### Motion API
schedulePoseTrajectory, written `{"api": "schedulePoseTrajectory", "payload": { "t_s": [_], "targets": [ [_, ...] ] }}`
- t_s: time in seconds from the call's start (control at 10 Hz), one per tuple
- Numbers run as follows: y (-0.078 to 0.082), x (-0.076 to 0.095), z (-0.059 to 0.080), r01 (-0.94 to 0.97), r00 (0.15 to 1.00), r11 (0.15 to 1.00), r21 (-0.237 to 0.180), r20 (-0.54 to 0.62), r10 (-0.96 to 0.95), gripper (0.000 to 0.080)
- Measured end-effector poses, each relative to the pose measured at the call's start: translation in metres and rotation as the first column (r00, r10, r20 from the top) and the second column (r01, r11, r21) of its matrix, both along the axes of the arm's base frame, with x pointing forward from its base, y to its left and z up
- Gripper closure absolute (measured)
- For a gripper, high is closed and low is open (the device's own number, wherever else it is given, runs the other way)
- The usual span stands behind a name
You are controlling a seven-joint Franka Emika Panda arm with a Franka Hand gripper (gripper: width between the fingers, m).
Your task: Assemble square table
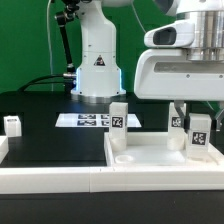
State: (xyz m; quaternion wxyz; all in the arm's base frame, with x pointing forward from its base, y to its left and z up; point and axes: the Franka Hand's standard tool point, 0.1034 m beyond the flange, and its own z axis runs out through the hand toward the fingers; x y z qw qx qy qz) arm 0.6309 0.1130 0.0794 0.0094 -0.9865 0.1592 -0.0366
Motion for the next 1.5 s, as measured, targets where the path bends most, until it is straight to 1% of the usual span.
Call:
{"api": "schedulePoseTrajectory", "payload": {
  "t_s": [0.1,0.2,0.4,0.6,0.7,0.9,1.0,1.2,1.3,1.4,1.5],
  "targets": [
    [-0.0016,0.0002,-0.0005,0.108,0.994,0.994,0.014,0.019,-0.108,0.051],
    [0.0005,-0.0016,-0.0008,0.204,0.978,0.979,0.027,0.039,-0.205,0.0509],
    [0.0022,-0.0034,-0.0011,0.428,0.901,0.901,0.064,0.051,-0.432,0.0509],
    [0.0012,-0.0042,-0.0012,0.565,0.821,0.82,0.088,0.04,-0.57,0.0509],
    [0.0002,-0.0047,-0.0015,0.656,0.75,0.748,0.102,0.026,-0.661,0.0509],
    [-0.0006,-0.0058,-0.002,0.775,0.625,0.621,0.121,0.0,-0.78,0.0509],
    [0.0002,-0.007,-0.0023,0.851,0.515,0.507,0.137,-0.029,-0.857,0.0509],
    [0.0014,-0.0081,-0.0031,0.943,0.311,0.295,0.151,-0.09,-0.946,0.0509],
    [0.0021,-0.0082,-0.0032,0.949,0.295,0.279,0.15,-0.094,-0.951,0.0509],
    [0.003,-0.0081,-0.0031,0.965,0.234,0.218,0.143,-0.108,-0.966,0.0509],
    [0.003,-0.0081,-0.0031,0.969,0.22,0.203,0.142,-0.11,-0.969,0.0509]
  ]
}}
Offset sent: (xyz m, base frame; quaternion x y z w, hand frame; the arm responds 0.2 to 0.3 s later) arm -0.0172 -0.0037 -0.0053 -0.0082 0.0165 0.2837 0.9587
